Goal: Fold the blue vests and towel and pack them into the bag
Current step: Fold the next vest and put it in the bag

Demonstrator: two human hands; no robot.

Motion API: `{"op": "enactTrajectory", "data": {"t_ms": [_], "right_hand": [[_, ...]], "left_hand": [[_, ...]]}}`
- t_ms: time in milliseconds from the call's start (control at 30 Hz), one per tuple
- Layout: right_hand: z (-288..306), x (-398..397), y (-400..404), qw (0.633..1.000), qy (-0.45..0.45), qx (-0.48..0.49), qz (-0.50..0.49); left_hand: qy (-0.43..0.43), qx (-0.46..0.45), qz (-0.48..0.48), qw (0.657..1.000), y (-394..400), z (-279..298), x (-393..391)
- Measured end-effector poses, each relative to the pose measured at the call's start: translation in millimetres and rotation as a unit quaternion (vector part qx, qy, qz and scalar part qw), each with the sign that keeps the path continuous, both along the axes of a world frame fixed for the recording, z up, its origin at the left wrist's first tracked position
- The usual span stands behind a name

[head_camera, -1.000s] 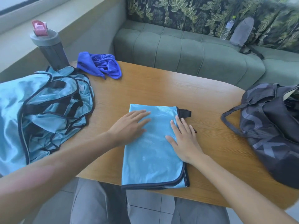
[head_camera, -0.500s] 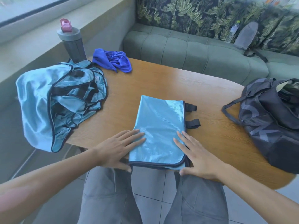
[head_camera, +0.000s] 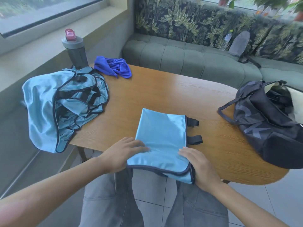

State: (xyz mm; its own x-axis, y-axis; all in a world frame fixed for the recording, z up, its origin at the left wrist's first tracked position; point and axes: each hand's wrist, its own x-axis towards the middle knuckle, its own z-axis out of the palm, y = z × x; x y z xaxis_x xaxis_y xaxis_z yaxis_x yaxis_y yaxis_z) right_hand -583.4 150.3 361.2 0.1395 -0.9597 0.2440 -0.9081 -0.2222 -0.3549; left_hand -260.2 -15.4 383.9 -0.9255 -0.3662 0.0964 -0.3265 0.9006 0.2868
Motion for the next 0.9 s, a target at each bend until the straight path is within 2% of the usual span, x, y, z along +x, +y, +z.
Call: {"op": "enactTrajectory", "data": {"t_ms": [100,200,333,433,500,633,800,900], "right_hand": [[16,0,-12,0.994,-0.097,0.020,-0.044],[38,4,-37,0.981,-0.171,0.020,-0.089],[50,4,-86,0.935,-0.272,0.072,-0.217],[41,-2,-115,0.906,-0.278,0.108,-0.300],[37,-3,-123,0.894,-0.262,0.116,-0.345],[37,1,-131,0.899,-0.210,0.116,-0.368],[44,0,-140,0.899,-0.179,0.151,-0.370],[48,-2,-142,0.894,-0.179,0.163,-0.377]], "left_hand": [[0.028,0.176,0.039,0.983,-18,15,-8],[0.064,0.335,0.101,0.934,-34,36,-25],[0.107,0.444,0.209,0.865,-62,49,-56],[0.116,0.497,0.310,0.802,-81,42,-78],[0.114,0.486,0.376,0.781,-88,30,-91],[0.083,0.315,0.468,0.821,-82,10,-105],[0.089,0.260,0.514,0.813,-78,4,-109],[0.102,0.204,0.515,0.827,-72,6,-111]]}}
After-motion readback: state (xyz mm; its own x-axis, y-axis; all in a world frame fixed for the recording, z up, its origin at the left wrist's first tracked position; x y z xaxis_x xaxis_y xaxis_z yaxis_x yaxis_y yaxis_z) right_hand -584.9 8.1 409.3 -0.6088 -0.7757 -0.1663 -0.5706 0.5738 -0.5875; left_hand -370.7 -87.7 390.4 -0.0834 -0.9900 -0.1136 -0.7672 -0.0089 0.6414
